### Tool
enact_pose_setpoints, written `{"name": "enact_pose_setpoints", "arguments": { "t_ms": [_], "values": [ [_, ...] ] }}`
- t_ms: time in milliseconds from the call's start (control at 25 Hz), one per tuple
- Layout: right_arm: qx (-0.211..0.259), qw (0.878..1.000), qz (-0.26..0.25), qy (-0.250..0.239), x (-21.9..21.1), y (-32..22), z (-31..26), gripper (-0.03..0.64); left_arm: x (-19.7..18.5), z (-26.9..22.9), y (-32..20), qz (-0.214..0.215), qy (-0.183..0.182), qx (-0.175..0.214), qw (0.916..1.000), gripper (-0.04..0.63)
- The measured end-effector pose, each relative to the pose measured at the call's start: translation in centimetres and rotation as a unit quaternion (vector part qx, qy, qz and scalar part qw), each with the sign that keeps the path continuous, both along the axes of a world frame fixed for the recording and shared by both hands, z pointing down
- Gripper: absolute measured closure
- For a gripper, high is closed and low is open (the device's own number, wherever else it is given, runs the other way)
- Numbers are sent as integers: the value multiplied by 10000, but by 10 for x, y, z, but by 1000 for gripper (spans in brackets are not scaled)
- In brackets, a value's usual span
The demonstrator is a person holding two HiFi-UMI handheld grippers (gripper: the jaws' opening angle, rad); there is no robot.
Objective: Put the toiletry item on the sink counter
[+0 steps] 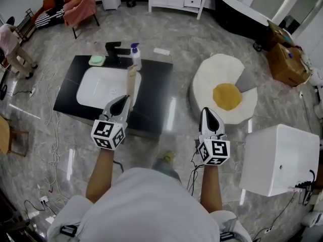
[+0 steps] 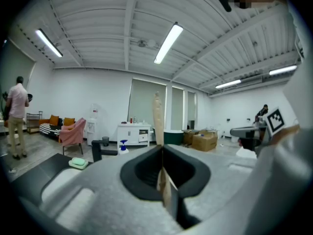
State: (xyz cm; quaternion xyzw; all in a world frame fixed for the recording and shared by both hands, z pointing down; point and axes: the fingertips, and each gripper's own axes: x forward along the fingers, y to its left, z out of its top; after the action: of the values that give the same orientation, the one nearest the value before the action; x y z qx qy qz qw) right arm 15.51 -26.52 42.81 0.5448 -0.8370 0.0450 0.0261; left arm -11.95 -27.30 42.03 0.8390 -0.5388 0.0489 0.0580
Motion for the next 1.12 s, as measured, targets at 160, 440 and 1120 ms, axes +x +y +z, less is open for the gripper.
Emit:
{"name": "enact_pose_setpoints", "arguments": {
  "t_ms": [160,440,1120],
  "values": [
    [-27,9998,-169,-48,21,-32,-1,614,24,-5,-24,-126,-37,-10,9999,592],
    [-54,9992,-353,-183,48,-68,1,614,59,-13,-48,-213,-159,25,9996,592],
    [-76,9991,-303,-276,20,-116,2,614,48,-8,-95,-27,-88,-65,9999,592]
  ]
}}
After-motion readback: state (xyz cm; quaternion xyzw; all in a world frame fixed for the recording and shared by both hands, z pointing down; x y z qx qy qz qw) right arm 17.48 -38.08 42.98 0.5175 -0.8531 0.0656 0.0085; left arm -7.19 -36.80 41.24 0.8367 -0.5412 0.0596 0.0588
